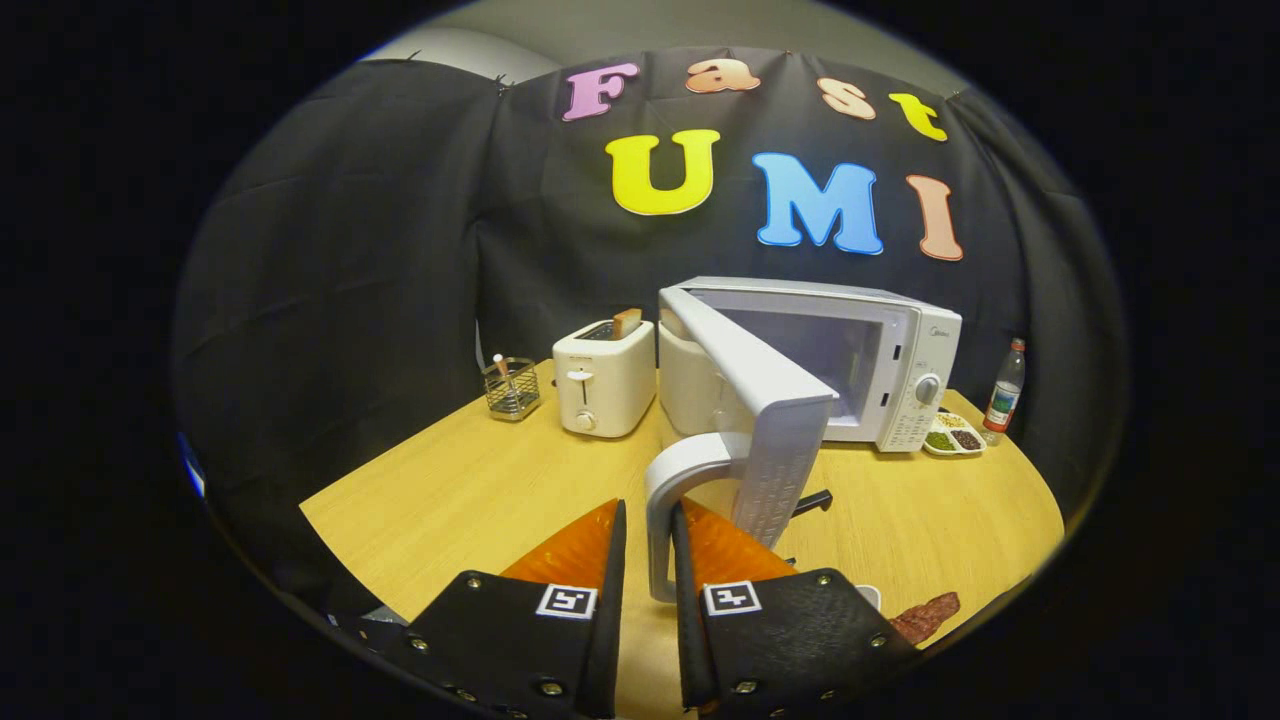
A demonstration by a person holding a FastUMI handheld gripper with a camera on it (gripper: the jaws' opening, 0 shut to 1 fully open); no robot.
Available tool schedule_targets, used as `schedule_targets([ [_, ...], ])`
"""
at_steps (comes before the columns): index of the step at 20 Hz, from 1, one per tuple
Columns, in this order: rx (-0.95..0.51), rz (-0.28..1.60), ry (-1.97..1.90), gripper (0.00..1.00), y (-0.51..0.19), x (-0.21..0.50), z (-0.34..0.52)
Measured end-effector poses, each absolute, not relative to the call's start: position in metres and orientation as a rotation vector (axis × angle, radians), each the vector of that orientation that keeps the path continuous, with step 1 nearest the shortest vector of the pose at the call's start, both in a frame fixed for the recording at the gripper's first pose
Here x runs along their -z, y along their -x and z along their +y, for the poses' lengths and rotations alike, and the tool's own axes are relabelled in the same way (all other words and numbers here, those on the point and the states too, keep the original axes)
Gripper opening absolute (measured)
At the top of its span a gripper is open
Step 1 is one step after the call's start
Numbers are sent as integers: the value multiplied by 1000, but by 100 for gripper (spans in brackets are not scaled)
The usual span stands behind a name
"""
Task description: Open the microwave, put the food inside, and close the microwave door.
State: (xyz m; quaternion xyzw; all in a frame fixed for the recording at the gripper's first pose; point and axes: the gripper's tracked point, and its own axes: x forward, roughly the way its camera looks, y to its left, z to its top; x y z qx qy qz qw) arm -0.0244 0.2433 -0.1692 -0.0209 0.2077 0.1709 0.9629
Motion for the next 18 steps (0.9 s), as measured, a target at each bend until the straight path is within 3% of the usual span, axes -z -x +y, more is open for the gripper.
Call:
schedule_targets([
  [6,-373,404,62,25,38,170,273],
  [11,-605,418,-1,25,71,157,308],
  [16,-681,338,-25,28,87,119,285],
  [17,-680,318,-39,55,88,110,276],
  [18,-655,294,-51,71,85,102,263],
])
